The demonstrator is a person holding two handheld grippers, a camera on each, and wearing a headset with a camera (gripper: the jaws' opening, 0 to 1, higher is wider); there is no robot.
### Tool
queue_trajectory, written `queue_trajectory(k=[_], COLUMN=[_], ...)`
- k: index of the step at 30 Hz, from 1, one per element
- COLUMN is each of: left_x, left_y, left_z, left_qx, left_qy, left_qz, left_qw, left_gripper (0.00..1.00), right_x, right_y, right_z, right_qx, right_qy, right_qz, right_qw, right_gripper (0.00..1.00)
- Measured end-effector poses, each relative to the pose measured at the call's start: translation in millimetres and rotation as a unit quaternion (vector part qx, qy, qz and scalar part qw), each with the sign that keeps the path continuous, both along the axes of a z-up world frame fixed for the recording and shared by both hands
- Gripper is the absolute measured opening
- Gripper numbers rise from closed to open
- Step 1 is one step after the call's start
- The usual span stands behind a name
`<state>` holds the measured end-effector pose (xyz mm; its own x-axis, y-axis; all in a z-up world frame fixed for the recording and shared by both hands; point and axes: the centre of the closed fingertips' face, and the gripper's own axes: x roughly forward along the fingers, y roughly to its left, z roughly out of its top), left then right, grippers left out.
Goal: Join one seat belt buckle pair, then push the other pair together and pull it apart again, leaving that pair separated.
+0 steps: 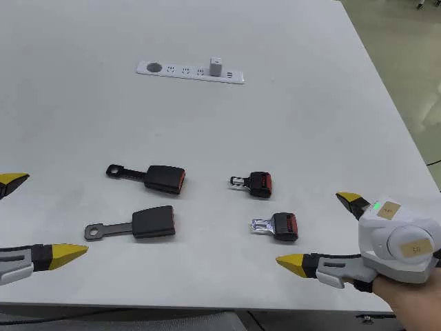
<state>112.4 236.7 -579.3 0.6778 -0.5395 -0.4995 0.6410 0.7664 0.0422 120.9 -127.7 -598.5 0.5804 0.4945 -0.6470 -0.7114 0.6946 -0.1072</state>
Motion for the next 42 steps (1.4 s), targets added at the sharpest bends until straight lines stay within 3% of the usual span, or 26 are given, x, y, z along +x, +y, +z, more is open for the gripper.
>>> queue_trajectory(k=[17, 22, 29, 31, 33, 38, 41, 42], left_x=[-0.8, -1.8, -3.5, -5.8, -8.0, -8.1, -7.3, -7.6], left_y=[-2.0, 0.5, 3.2, 2.4, -0.2, 0.9, 2.5, 2.9], left_z=[3.8, 1.2, -2.9, -4.6, -3.9, -5.4, -5.3, -6.1], left_qx=[-0.002, 0.014, 0.025, 0.028, 0.028, 0.034, 0.037, 0.037], left_qy=[-0.003, -0.005, 0.0, 0.005, 0.004, 0.008, 0.007, 0.011], left_qz=[0.003, -0.004, -0.011, -0.018, -0.031, -0.027, -0.024, -0.023], left_qw=[1.0, 0.9999, 0.9996, 0.9994, 0.9991, 0.999, 0.999, 0.999], left_gripper=[0.95, 0.95, 0.93, 0.91, 0.82, 0.87, 0.88, 0.88], right_x=[-2.5, -3.6, -6.0, -6.7, -7.1, -6.8, -9.5, -9.1], right_y=[-0.9, -3.6, 0.2, 1.2, 1.4, -1.6, -6.1, -5.1], right_z=[2.0, -0.6, 2.0, 4.2, 5.5, 9.1, 5.3, 5.8], right_qx=[-0.004, -0.021, -0.022, -0.021, -0.023, -0.011, -0.04, -0.036], right_qy=[-0.001, -0.001, 0.001, 0.001, -0.001, 0.001, 0.0, -0.004], right_qz=[0.001, 0.008, 0.01, 0.009, 0.011, 0.003, 0.017, 0.018], right_qw=[1.0, 0.9997, 0.9997, 0.9997, 0.9997, 0.9999, 0.9991, 0.9992], right_gripper=[0.98, 0.98, 0.95, 0.95, 0.95, 0.95, 0.9, 0.91])
